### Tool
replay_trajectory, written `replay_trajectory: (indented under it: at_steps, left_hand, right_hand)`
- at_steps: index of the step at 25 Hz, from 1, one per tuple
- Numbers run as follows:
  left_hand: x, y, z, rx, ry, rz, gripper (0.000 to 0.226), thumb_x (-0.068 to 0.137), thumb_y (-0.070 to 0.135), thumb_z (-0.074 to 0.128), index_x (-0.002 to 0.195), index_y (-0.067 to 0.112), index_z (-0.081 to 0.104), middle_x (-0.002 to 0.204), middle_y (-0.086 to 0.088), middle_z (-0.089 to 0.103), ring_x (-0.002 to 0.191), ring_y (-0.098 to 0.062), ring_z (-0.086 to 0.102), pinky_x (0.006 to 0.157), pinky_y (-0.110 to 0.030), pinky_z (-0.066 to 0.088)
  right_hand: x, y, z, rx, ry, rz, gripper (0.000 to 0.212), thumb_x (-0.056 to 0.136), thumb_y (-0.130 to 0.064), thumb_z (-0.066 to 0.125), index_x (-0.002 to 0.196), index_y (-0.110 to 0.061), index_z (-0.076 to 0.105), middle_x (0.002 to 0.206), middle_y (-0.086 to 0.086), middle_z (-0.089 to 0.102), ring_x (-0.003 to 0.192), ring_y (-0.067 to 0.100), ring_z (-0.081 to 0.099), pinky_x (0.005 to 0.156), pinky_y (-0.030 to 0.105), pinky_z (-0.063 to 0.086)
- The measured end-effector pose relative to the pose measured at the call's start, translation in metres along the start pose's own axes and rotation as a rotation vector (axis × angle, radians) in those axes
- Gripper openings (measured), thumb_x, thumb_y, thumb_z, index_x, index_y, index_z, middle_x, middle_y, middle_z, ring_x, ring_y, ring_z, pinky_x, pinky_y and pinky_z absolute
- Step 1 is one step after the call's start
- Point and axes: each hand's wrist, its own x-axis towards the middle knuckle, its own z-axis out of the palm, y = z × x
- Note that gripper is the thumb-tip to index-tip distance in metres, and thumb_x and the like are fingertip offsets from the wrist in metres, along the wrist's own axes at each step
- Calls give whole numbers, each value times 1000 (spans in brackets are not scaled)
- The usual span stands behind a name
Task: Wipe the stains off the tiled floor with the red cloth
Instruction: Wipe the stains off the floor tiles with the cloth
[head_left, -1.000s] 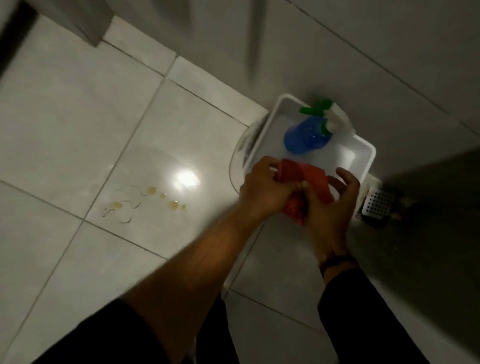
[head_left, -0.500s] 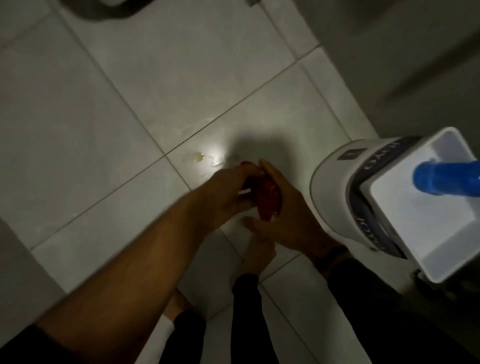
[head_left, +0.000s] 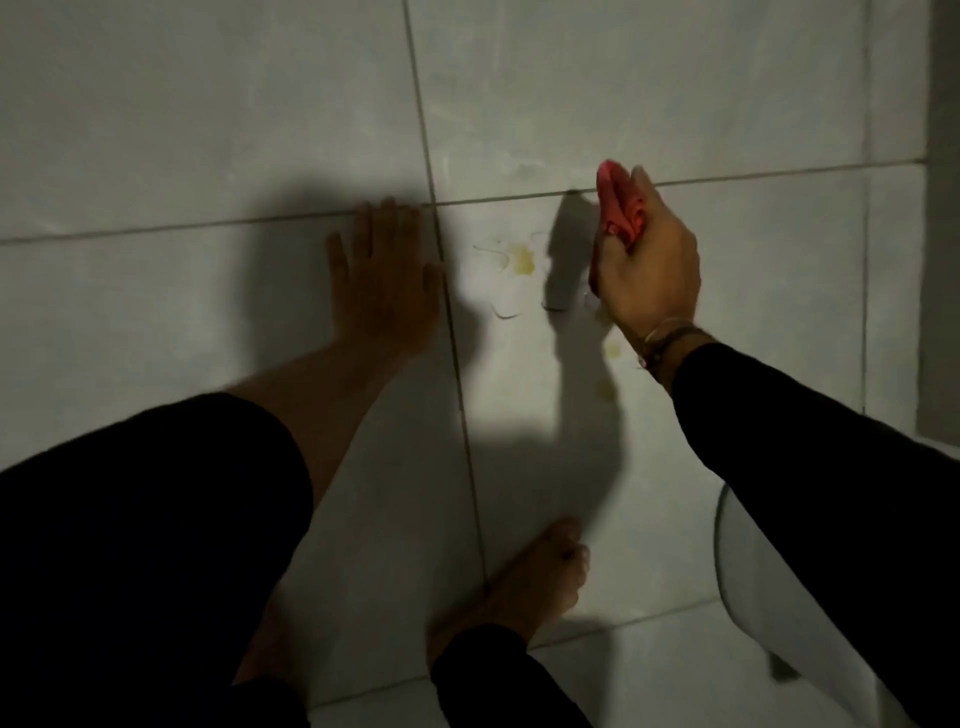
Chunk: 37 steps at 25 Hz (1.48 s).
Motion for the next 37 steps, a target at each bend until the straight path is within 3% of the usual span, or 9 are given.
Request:
replay_trajectory:
  at_steps: [2, 5, 11, 14, 17, 23, 28, 34, 37]
  left_hand:
    - [7, -24, 37, 97, 77, 74, 75, 108, 46, 34, 174, 16, 15, 182, -13, 7, 169, -38, 7, 131, -66, 4]
    - [13, -49, 65, 121, 227, 200, 77, 108, 52, 32, 174, 15, 17, 182, -15, 9, 169, -38, 10, 131, -68, 8]
    - [14, -49, 66, 107, 328, 230, 76, 106, 48, 38, 172, 15, 23, 182, -15, 12, 168, -38, 14, 130, -69, 12]
    - [12, -50, 63, 102, 313, 210, 76, 107, 46, 39, 173, 15, 20, 182, -15, 10, 169, -38, 11, 130, -69, 10]
    - [11, -51, 63, 70, 317, 224, 75, 107, 44, 42, 173, 14, 23, 181, -16, 13, 169, -38, 12, 131, -68, 10]
    - [11, -50, 67, 62, 341, 237, 74, 106, 41, 42, 173, 14, 23, 181, -17, 13, 168, -39, 13, 130, -70, 11]
    - [11, -50, 69, 73, 335, 237, 73, 109, 40, 39, 174, 14, 19, 182, -17, 10, 168, -40, 10, 130, -70, 7]
    - [16, -50, 74, 92, 318, 230, 75, 107, 44, 31, 174, 15, 15, 182, -15, 5, 168, -40, 8, 129, -73, 7]
    - [15, -51, 73, 61, 308, 211, 75, 105, 44, 29, 173, 15, 16, 182, -15, 6, 168, -39, 8, 129, -73, 6]
  right_hand:
    - [18, -2, 39, -212, -60, -162, 74, 93, -22, 53, 165, -15, 36, 172, 9, 43, 164, 37, 29, 129, 54, 36]
    - [19, 6, 86, -420, -189, -370, 81, 94, -28, 51, 168, -7, 26, 178, 16, 26, 167, 43, 11, 136, 59, 17]
    - [24, -16, 145, -400, -46, -481, 83, 102, -45, 48, 170, -8, 18, 180, 19, 15, 168, 43, 8, 136, 65, 11]
    - [-48, 12, 161, -518, -188, -578, 74, 109, -52, 34, 170, -14, 14, 181, 14, 15, 169, 37, 6, 137, 63, 13]
    - [-84, 60, 129, -671, -317, -519, 75, 109, -57, 23, 171, -16, 15, 182, 12, 11, 169, 38, 6, 134, 66, 18]
    - [3, 22, 147, -433, -41, -463, 80, 101, -48, 42, 170, -15, 19, 181, 16, 13, 168, 43, 6, 137, 62, 5]
    - [-135, 73, 120, -502, -298, -425, 69, 108, -37, 43, 169, -15, 19, 179, 15, 18, 169, 35, 4, 132, 71, 17]
    - [32, 31, 118, -357, 68, -301, 78, 96, -35, 51, 165, -4, 32, 175, 25, 26, 165, 49, 18, 136, 63, 7]
    - [-47, 46, 122, -328, -107, -257, 77, 100, -37, 45, 168, -8, 24, 180, 19, 15, 168, 45, 6, 137, 50, -6]
